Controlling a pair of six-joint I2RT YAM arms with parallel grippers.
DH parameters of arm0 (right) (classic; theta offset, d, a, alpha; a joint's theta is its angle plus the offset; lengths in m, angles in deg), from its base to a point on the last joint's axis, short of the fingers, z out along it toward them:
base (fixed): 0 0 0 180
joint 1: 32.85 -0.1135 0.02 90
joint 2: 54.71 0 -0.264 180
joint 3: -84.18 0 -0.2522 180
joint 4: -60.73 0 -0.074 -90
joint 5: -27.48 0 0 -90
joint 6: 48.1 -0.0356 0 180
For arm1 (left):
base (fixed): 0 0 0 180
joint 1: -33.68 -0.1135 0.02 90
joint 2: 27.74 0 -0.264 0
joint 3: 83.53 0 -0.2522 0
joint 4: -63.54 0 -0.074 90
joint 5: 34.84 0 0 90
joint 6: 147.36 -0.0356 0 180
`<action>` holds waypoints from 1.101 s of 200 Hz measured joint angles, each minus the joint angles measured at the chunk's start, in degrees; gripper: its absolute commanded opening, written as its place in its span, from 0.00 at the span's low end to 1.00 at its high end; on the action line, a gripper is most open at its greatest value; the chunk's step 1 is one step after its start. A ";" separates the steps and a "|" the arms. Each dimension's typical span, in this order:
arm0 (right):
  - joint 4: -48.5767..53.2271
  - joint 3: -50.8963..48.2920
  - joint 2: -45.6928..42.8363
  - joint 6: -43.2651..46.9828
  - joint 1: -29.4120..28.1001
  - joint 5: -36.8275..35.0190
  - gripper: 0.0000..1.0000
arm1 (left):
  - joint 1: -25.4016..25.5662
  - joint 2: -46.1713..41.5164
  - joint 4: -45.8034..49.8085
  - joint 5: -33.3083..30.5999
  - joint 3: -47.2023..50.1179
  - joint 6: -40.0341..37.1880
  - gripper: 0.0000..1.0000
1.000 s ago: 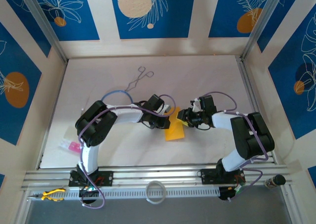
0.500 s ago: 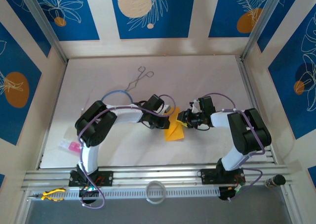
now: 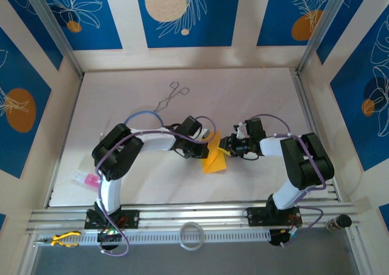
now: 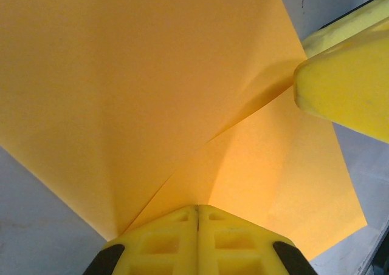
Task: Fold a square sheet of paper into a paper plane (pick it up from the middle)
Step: Turn over the paper at the center of the table.
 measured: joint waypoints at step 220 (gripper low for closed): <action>37.20 17.64 -19.39 9.46 -0.74 -19.87 0.09 | -3.04 -25.94 0.20 -14.75 7.67 1.18 0.22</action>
